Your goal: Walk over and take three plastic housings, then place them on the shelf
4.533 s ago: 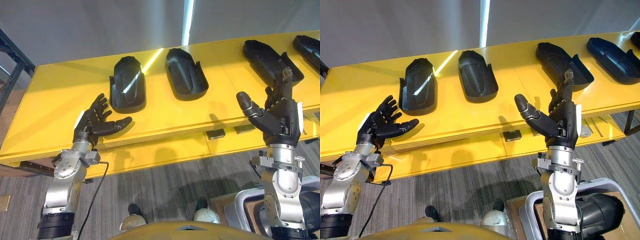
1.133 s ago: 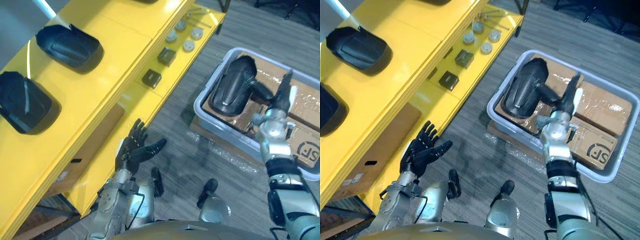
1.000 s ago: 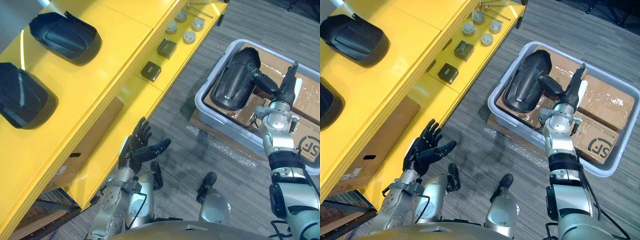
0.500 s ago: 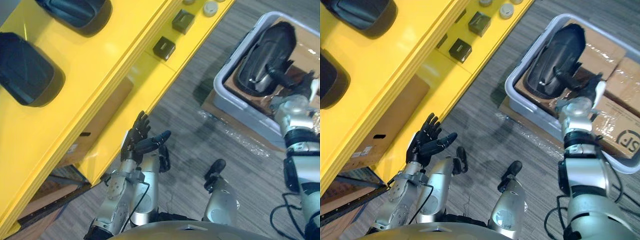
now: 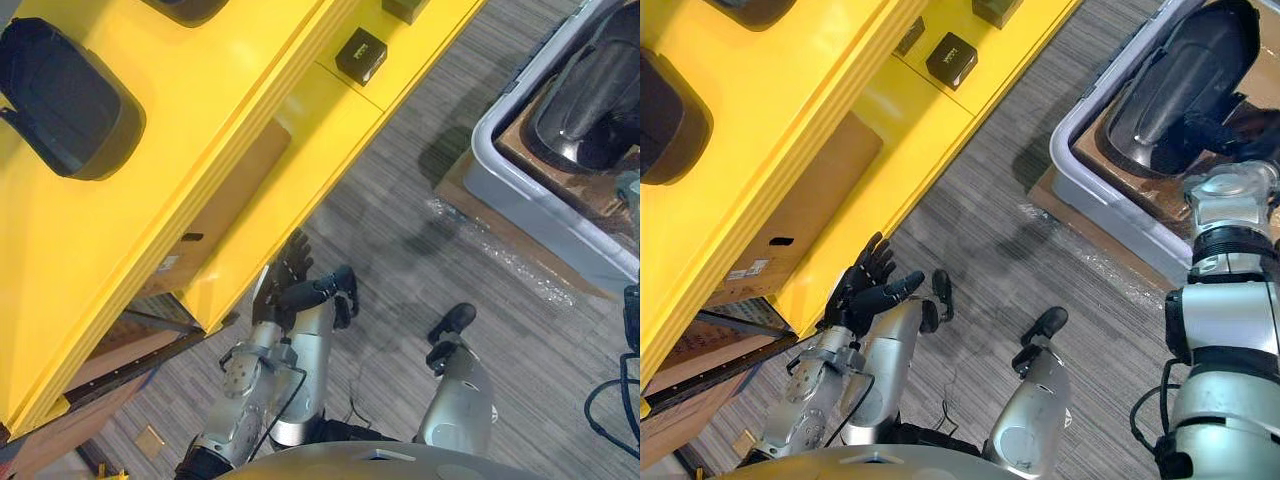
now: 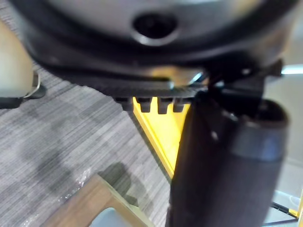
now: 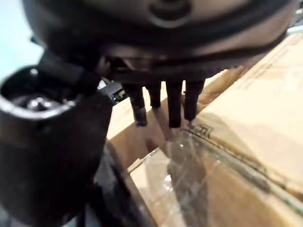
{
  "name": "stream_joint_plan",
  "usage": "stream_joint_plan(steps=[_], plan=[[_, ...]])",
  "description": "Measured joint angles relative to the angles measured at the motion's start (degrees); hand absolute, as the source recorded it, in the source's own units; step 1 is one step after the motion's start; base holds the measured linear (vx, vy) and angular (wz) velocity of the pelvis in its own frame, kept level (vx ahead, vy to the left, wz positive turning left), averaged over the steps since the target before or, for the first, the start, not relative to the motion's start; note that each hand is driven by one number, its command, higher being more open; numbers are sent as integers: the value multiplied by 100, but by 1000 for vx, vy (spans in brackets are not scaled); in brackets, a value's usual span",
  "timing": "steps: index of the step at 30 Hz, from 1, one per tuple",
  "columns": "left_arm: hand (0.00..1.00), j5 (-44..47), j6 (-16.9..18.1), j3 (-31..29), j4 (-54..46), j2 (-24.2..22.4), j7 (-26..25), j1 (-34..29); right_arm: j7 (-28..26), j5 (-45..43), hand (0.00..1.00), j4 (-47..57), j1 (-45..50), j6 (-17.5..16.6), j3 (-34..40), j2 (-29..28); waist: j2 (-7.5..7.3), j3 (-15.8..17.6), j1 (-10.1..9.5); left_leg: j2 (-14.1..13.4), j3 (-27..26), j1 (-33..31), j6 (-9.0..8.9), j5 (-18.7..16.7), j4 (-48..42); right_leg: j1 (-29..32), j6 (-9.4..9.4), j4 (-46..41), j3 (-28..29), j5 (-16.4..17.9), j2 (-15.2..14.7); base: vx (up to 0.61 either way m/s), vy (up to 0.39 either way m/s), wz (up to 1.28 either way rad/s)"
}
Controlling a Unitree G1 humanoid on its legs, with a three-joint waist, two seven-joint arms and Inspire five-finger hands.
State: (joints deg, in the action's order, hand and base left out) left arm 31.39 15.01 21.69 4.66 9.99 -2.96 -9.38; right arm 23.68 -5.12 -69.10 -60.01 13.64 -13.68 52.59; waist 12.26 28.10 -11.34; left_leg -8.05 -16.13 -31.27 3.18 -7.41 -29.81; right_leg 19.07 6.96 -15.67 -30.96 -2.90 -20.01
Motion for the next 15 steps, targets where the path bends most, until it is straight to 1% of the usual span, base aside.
stream_joint_plan(steps=[2,3,5,6,9,11,15], plan=[[100,1,14,0,-1,1,44,-4,-72,437,0,-25,-104,280,-64,8,1,-1,-22,6,22,7,-27,52,61,-2,-21,9,-33,4,10,-30,-61,7],[100,2,13,1,-2,3,69,-4,-186,670,0,-46,-186,491,-121,40,1,-1,-58,14,21,32,-37,95,111,-8,-35,12,-38,8,12,-18,-51,3],[100,38,19,-5,-12,5,139,-9,-353,933,0,-50,-200,693,-255,123,3,-2,-114,31,22,98,-57,146,179,-42,-45,14,-43,13,12,-3,-38,3],[100,165,22,-11,-17,11,187,-11,-393,1075,0,-53,-213,756,-268,133,3,-2,-112,44,23,138,-58,175,222,-67,-45,25,-52,13,10,12,-44,3],[100,485,35,-58,-119,18,364,-21,-760,1611,0,-48,-276,862,-262,181,15,-10,-95,58,41,264,-92,229,336,-169,-47,29,-95,17,17,22,-50,5],[100,486,35,-126,-291,21,448,-46,-931,1616,0,-50,-335,938,-255,173,15,-10,-68,63,94,338,-120,267,406,-244,-97,4,-172,52,23,22,-51,9],[100,483,34,-285,-745,36,620,-223,-994,1763,0,-210,-200,968,-195,54,14,-10,-95,62,179,417,-140,284,423,-361,-190,-72,-276,123,24,-1,-36,11]])
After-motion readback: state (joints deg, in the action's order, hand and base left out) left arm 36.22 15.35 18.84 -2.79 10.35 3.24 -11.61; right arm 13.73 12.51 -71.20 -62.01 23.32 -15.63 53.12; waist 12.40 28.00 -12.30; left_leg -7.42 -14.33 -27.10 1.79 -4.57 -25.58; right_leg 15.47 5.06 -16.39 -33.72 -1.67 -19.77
